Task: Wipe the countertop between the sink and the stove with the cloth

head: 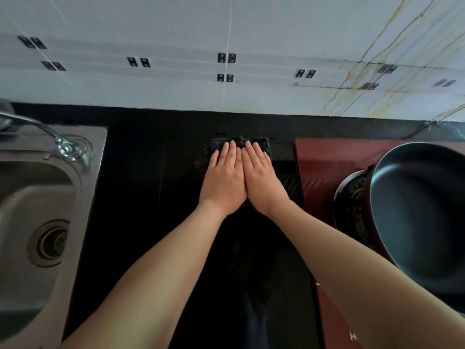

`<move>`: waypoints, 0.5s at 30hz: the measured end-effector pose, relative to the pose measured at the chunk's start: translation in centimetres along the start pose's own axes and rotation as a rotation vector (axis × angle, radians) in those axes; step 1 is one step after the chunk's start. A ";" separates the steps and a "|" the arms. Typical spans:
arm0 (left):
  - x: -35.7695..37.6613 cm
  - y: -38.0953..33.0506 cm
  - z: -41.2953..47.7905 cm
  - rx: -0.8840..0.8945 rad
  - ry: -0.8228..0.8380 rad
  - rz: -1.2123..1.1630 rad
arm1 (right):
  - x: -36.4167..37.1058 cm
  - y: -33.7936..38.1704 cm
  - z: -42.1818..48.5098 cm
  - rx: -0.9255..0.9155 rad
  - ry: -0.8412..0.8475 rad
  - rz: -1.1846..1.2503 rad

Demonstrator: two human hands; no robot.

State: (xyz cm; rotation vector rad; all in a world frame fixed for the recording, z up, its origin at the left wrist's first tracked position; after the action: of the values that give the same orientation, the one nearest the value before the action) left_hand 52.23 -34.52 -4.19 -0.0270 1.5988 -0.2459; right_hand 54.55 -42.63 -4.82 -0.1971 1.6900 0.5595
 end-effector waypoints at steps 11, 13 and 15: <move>-0.2 2.2 5.9 0.024 -0.008 0.018 | -0.9 -1.4 5.9 0.019 -0.062 0.015; -0.2 2.4 6.7 0.019 -0.020 0.020 | -1.0 -1.7 6.8 0.017 -0.070 0.022; -0.3 2.6 7.2 0.009 -0.036 0.012 | -1.2 -1.9 7.5 0.016 -0.078 0.042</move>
State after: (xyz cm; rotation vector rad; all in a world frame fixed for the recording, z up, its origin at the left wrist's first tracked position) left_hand 59.77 -32.90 -4.49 -0.0151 1.5618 -0.2423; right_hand 62.15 -40.96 -4.93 -0.1273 1.6257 0.5780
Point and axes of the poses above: each hand's wrist, its own z-axis towards the middle knuckle, its own x-axis out of the palm, y = z × x, the point moved 5 cm from there along z, towards the middle knuckle, and after that the axes turned 6 degrees about x, right-handed, at the moved point
